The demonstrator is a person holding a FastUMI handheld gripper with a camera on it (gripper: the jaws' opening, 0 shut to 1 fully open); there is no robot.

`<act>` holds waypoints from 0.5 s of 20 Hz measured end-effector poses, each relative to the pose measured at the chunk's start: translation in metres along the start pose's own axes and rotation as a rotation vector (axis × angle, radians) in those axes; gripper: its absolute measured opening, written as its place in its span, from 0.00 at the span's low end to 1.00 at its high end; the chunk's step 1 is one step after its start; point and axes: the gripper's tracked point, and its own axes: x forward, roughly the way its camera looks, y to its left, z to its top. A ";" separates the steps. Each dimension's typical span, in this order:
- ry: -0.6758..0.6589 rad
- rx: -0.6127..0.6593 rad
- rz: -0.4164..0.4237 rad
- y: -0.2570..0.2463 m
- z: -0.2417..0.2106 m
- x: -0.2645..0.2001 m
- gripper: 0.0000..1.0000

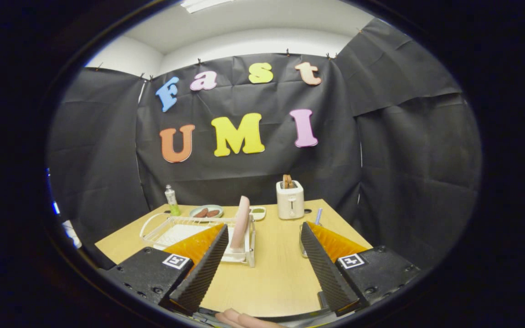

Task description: Take the plate from the dish rack, then take the spoon from the basket and place it into the plate.

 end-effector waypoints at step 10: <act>0.257 -0.125 0.026 0.039 0.041 0.133 1.00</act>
